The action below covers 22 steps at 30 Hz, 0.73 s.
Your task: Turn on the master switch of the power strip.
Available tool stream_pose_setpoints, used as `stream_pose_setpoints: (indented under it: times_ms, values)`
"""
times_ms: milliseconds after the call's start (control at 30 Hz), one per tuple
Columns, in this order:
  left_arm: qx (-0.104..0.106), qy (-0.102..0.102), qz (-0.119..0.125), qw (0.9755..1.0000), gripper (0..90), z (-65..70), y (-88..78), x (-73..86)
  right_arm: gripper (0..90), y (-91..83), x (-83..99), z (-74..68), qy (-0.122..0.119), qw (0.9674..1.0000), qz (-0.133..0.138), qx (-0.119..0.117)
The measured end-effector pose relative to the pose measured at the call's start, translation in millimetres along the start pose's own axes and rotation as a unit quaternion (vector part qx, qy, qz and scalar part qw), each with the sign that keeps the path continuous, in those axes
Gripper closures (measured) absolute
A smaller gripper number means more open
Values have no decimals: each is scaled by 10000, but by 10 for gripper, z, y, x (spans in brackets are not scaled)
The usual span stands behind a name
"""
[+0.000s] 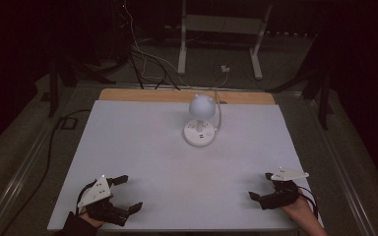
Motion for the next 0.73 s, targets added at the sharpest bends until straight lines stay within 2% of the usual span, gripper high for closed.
stream_pose_setpoints:
  times_ms: [133,267,333,733]
  values:
    - [3,14,0,10000,3,3,-2,-1,0,-94,96,55,-7,9999,-64,78]
    - [-4,3,4,10000,3,-2,0,0,0,-205,149,77,1,10000,58,13]
    - [1,0,-10,10000,3,1,4,4,0,-230,173,97,20,10000,44,60]
    - [-6,-20,-39,10000,3,-12,7,17,0,-184,192,78,-38,9999,-91,59]
Point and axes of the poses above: each handheld gripper's, and its own axes: y roughly forward along the jaws, x roughly out of its underside, z roughly to its right, the point moved 9 cm from there along y, roughly forward along the jaws, and after that the axes turned 2 degrees about z, right-handed, at the moved point
